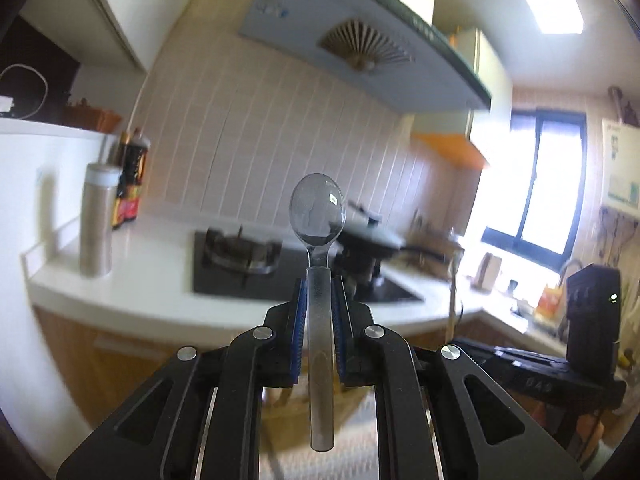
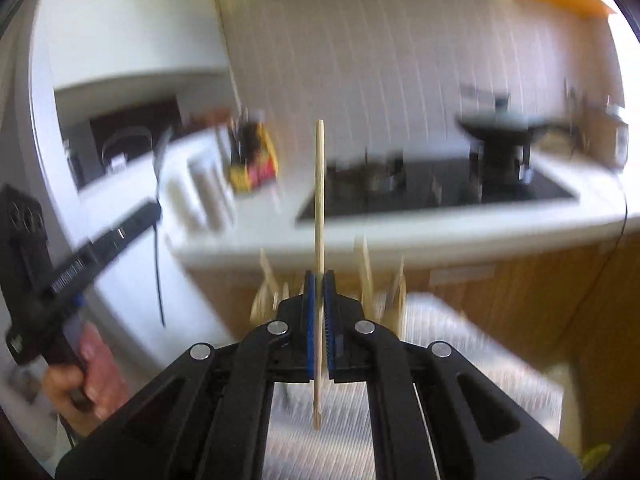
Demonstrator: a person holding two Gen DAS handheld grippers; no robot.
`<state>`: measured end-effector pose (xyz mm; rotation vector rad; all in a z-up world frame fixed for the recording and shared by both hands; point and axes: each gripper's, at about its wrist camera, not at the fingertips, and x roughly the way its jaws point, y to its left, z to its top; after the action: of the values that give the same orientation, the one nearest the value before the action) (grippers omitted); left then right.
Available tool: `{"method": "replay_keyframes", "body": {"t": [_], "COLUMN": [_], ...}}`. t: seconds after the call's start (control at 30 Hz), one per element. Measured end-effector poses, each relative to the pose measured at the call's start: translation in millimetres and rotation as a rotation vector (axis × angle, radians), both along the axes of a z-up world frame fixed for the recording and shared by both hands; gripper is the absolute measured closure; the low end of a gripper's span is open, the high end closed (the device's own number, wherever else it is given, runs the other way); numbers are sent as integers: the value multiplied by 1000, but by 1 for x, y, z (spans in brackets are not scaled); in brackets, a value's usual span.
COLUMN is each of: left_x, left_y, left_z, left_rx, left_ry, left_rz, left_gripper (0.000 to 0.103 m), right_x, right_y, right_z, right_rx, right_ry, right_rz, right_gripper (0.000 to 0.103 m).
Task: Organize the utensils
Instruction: 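Lift the clear spoon and chopstick up over the tan basket with both grippers, then open both grippers to drop the spoon and chopstick into the basket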
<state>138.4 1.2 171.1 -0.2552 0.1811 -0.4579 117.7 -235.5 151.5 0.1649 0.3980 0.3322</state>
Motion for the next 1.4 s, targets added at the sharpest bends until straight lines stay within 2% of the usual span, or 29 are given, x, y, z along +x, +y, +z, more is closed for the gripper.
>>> {"method": "replay_keyframes", "body": {"t": [0.07,0.13,0.37,0.63,0.93,1.23,1.4], "left_x": [10,22,73,103,109,116,115], "left_y": [1,1,-6,-4,-3,-1,-10], "left_z": [-6,-17,-54,-86,-96,-100,-110], "left_rx": [-40,-58,-84,-93,-68,-87,-42], "left_ry": [-69,-95,-69,-35,-39,-42,-44], "left_rz": [48,85,88,112,145,157,165], "left_gripper": [93,93,93,93,93,93,92], "right_x": [2,11,58,86,95,107,111], "right_y": [4,5,2,9,14,16,14], "right_z": [17,15,-12,-38,-51,-64,-72], "right_rx": [-18,-18,16,17,-22,-52,-60], "right_ry": [-105,-183,-241,-215,-208,-186,-176], "right_rz": [-40,-75,-115,-96,-118,-143,-145], "right_gripper": [100,100,100,100,100,100,100]}}
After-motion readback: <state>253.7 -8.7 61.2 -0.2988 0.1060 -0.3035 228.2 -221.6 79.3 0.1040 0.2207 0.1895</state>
